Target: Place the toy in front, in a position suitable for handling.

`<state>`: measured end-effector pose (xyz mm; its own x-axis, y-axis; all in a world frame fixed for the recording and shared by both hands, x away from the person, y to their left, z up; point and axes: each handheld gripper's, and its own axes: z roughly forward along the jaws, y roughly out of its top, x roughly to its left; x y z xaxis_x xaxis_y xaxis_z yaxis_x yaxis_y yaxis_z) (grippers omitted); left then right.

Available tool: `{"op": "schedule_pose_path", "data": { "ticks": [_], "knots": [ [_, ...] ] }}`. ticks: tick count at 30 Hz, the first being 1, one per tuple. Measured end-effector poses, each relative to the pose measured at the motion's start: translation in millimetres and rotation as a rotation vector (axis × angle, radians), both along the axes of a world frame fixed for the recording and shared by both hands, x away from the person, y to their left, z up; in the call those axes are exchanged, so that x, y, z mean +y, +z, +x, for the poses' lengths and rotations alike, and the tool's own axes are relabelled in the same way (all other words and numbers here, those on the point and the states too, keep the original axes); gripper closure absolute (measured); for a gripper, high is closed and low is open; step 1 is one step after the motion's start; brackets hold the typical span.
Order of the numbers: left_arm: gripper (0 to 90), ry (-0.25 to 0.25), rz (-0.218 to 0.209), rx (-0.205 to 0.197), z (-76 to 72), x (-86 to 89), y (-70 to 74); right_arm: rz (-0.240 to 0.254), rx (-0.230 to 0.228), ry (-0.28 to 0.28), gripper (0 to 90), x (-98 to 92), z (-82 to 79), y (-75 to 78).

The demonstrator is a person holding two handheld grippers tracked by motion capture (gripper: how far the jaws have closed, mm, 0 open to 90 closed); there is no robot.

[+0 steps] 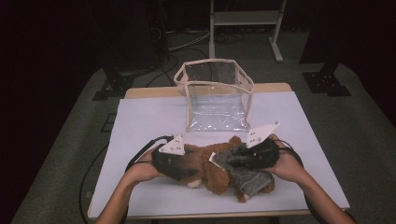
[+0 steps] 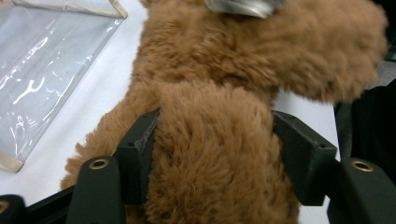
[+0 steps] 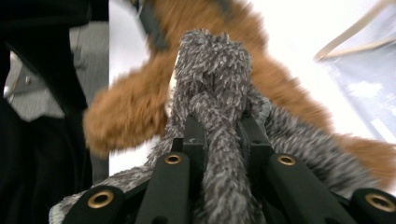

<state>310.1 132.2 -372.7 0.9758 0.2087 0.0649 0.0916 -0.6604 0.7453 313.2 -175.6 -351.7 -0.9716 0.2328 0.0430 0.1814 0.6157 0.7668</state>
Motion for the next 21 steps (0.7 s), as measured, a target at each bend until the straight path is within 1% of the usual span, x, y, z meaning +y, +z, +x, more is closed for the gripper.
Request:
{"op": "schedule_pose_path", "data": {
  "ticks": [1,2,3,4,5,7,8,9,10,12,13,14,16,18,21],
  "knots": [
    [36.8,-0.009,0.002,-0.003,-1.4,0.5,-0.2,0.018,-0.002,-0.017,75.4,-3.3,4.3,7.2],
    [36.8,-0.024,0.007,-0.005,-3.2,1.2,-0.7,0.025,-0.008,-0.029,75.5,-4.8,7.7,10.7],
    [36.7,-0.026,0.007,-0.007,-4.3,1.5,-1.0,0.029,-0.008,-0.055,75.4,-5.7,13.8,14.7],
    [36.6,-0.032,0.006,-0.008,-5.2,1.9,-1.3,0.028,-0.002,-0.068,75.4,-5.2,17.3,15.7],
    [36.2,-0.031,0.005,-0.007,-6.0,2.3,-1.4,0.026,0.002,-0.074,75.4,-3.6,22.0,14.7],
    [33.9,-0.027,-0.002,-0.003,-6.5,3.9,-1.1,0.000,0.016,-0.070,75.3,3.7,27.5,6.4],
    [32.3,-0.021,-0.016,0.004,-6.1,5.7,-0.2,-0.007,0.018,-0.064,75.3,5.8,27.5,3.2],
    [29.9,-0.017,-0.027,0.011,-5.5,7.0,0.6,-0.011,0.019,-0.061,75.5,7.7,26.0,-0.9],
    [27.7,-0.010,-0.054,0.031,-4.4,8.5,1.7,-0.010,0.019,-0.063,75.6,7.7,24.4,-2.4],
    [24.5,-0.016,-0.070,0.045,-3.4,7.6,4.1,-0.008,0.013,-0.053,75.8,5.5,19.4,-4.9],
    [23.4,-0.017,-0.065,0.043,-3.7,6.4,5.4,-0.005,0.017,-0.049,75.9,4.5,15.1,-6.2],
    [22.0,-0.024,-0.049,0.037,-3.6,3.6,7.7,-0.008,0.019,-0.048,75.9,3.9,12.6,-6.7],
    [19.5,-0.032,-0.030,0.031,-3.5,-1.3,10.0,-0.013,0.005,-0.035,76.0,3.0,7.0,-7.6],
    [19.0,-0.037,-0.004,0.029,-2.2,-6.2,10.9,-0.014,0.003,-0.030,75.9,3.7,2.5,-7.5],
    [18.6,-0.025,0.006,0.037,0.2,-7.4,9.6,-0.023,-0.016,-0.024,76.0,3.6,-2.8,-7.3]
  ]
}}
